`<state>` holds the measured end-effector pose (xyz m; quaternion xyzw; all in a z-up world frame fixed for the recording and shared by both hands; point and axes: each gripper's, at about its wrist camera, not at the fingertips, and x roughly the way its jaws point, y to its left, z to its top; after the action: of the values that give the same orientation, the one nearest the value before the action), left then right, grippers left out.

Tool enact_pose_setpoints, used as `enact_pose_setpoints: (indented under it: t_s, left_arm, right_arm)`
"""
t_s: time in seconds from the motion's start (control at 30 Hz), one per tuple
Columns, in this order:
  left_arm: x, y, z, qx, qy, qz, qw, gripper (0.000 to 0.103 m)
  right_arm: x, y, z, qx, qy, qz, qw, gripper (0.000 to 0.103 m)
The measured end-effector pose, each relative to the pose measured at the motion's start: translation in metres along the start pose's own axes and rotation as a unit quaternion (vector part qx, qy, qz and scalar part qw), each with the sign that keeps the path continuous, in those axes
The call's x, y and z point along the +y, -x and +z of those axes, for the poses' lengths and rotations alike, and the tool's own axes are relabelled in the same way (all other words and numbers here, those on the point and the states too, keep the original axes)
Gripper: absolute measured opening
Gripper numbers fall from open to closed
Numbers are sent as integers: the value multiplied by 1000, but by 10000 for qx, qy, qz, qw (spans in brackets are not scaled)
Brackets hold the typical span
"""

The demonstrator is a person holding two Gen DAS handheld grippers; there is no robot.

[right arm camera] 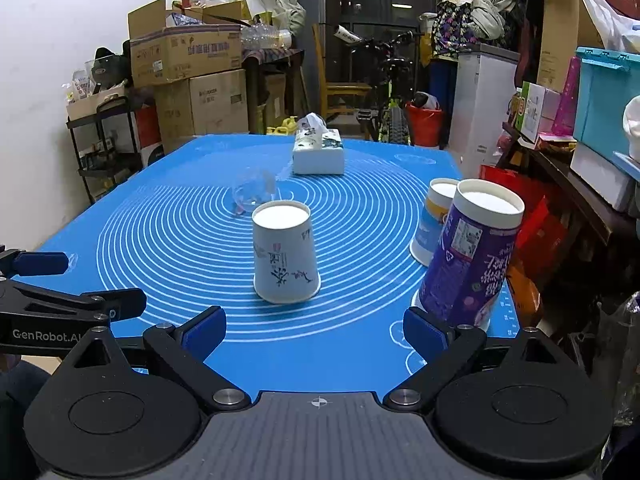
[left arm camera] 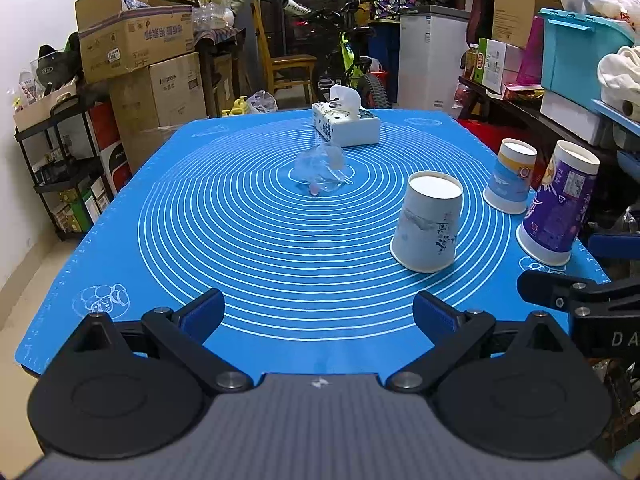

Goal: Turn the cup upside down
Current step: 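Open the left tool and withdraw from the upside-down cup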

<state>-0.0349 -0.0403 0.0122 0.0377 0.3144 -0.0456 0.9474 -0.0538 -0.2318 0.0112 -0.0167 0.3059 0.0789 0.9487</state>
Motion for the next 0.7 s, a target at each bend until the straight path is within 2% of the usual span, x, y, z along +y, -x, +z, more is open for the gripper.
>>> enact_pose_setpoints:
  t_s: [0.7]
  left_arm:
    - [-4,3,-5,22,-21,-109,9999,99]
  right_arm:
    - [0,3,-5,82,19,6,10000,95]
